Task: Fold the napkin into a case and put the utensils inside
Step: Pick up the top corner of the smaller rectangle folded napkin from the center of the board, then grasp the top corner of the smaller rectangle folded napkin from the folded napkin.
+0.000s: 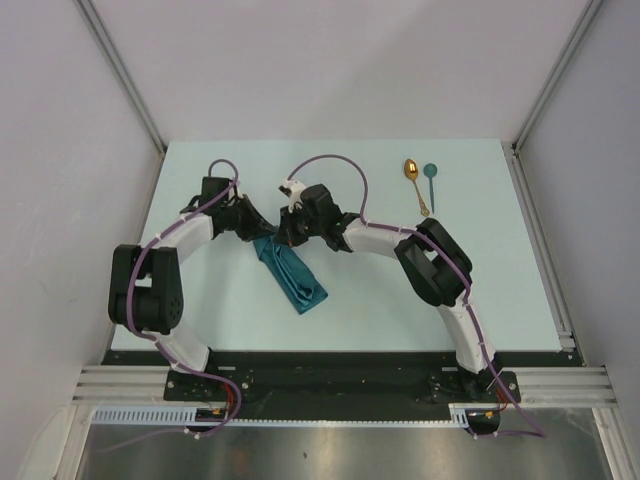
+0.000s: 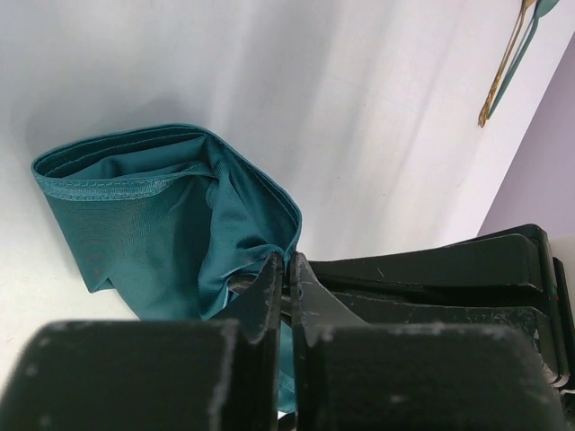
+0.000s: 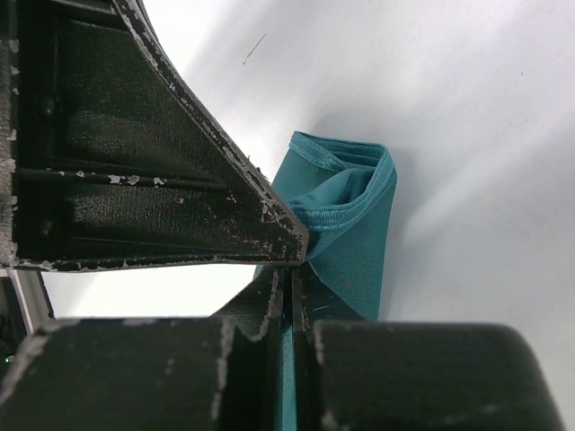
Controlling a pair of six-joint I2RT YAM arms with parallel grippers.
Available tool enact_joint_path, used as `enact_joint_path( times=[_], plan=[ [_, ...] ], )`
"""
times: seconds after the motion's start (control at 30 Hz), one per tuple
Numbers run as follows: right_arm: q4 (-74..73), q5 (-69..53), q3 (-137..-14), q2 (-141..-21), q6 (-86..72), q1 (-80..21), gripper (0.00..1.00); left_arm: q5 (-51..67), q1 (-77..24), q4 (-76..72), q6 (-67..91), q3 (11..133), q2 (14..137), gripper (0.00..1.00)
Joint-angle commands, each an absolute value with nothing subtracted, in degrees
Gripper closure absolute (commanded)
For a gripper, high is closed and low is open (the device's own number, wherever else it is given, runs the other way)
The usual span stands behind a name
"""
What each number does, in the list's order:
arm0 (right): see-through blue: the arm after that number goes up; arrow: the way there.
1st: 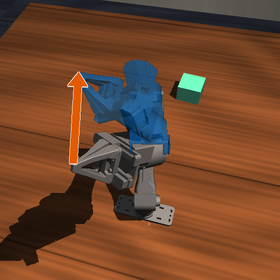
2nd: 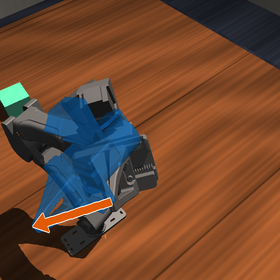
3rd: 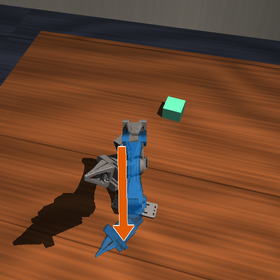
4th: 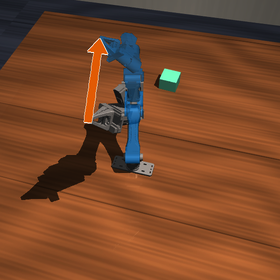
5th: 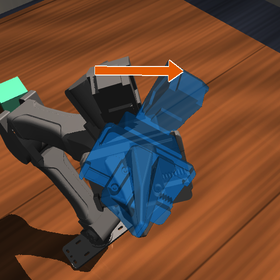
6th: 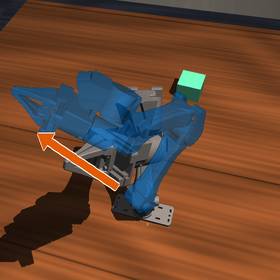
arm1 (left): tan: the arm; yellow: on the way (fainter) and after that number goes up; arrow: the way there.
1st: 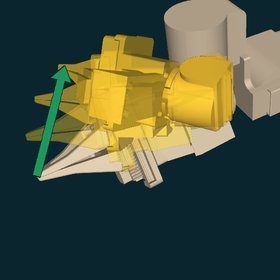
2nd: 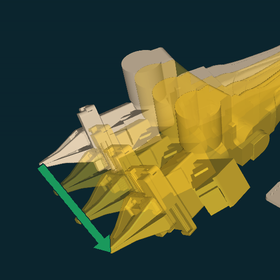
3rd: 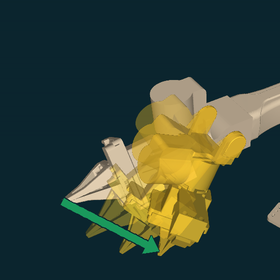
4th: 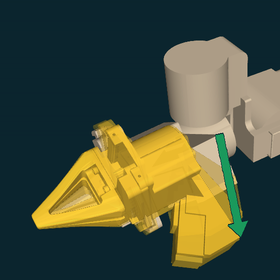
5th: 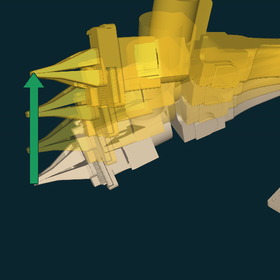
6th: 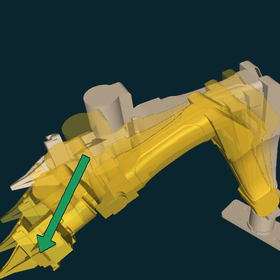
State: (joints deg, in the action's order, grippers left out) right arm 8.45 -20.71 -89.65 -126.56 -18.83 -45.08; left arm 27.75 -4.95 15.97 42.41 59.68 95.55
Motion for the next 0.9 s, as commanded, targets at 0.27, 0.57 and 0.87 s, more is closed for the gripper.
enact_joint_path(
  times=[0.27,0.57,0.87],
  plan=[
    [3.7,-19.9,-92.4,-126.8,-14.2,-44.5,1.00,9.2,-4.7,23.6,33.4,59.1,83.6,0.65],
    [2.4,-20.8,-93.5,-127.4,-16.6,-44.0,1.00,-3.7,-13.9,24.7,31.1,57.4,88.7,0.76],
    [2.7,-22.1,-93.6,-127.9,-18.3,-43.7,1.00,-13.5,-19.2,28.7,31.0,64.9,98.6,0.67]
  ],
)
